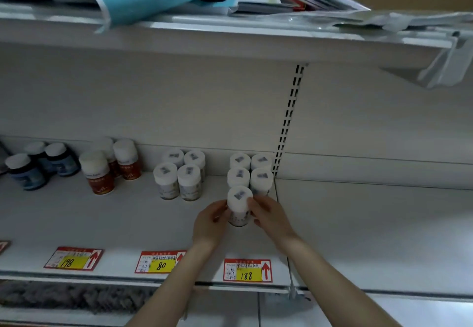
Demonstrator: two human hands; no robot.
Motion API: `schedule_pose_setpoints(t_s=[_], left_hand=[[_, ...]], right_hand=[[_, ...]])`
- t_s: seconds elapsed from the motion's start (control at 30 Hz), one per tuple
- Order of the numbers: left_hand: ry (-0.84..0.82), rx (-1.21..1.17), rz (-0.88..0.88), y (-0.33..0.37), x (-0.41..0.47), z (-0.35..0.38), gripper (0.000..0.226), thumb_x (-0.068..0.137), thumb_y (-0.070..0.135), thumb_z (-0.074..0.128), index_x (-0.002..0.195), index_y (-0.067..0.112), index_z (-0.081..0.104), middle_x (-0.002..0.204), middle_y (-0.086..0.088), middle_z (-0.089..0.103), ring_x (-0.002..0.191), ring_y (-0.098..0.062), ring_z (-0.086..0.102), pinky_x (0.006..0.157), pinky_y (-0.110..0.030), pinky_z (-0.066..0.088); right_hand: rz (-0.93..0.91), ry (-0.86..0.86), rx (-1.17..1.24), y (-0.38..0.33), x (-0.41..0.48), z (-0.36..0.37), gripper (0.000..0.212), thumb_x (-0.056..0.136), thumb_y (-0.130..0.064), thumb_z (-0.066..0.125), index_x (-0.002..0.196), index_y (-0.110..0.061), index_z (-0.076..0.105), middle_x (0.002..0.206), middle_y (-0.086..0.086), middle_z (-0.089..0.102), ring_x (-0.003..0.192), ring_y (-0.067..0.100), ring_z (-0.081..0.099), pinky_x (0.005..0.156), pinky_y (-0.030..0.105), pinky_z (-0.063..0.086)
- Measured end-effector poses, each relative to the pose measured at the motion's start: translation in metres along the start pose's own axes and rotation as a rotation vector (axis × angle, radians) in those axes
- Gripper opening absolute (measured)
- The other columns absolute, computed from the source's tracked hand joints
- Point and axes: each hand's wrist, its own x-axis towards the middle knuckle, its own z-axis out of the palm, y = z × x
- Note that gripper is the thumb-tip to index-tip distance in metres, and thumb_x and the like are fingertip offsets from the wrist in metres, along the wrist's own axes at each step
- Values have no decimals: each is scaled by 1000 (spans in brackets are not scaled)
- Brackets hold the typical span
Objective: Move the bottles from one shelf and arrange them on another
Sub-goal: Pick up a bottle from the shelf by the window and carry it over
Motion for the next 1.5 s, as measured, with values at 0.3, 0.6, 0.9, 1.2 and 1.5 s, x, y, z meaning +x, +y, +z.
schedule_pose_setpoints(t_s=[0.3, 0.6, 0.9, 1.2, 1.5], left_hand=[[-38, 25, 20, -5, 8, -4, 24, 90, 11, 51, 111, 11, 62, 116, -7, 64, 94, -10, 54, 82, -21, 38], [7, 107, 9, -4, 9, -9, 27, 93, 17, 44, 112, 5, 59, 117, -10, 62, 108, -25, 56, 89, -28, 39], [156, -133, 234, 55, -13, 16, 20, 94, 18, 44, 92, 8, 61, 82, 3, 59, 75, 1, 53, 62, -3, 38], [-78, -158, 329, 122, -58, 162, 20, 93, 17, 45, 96, 8, 63, 94, -3, 63, 90, -15, 58, 69, -13, 38], [-394, -241, 395, 200, -172, 369, 17, 92, 16, 47, 96, 9, 62, 89, 1, 62, 84, -13, 54, 67, -1, 36]], right_hand=[[-24, 11, 9, -3, 2, 3, 24, 95, -25, 46, 73, -31, 54, 78, -10, 57, 72, 4, 52, 70, 21, 40], [-2, 68, 15, -6, -3, 2, 27, 95, -22, 43, 71, -23, 55, 74, -5, 57, 69, 8, 49, 66, 19, 38], [66, 299, 38, 2, -15, -33, 22, 92, -25, 50, 101, -10, 63, 105, 12, 66, 101, 27, 61, 91, 44, 48], [41, 538, 66, 23, -83, -189, 22, 90, -18, 53, 70, -26, 59, 96, 14, 69, 98, 30, 63, 89, 45, 47], [79, 765, 118, 91, -213, -399, 12, 91, -24, 52, 91, -16, 61, 91, 7, 68, 88, 16, 64, 87, 32, 49]])
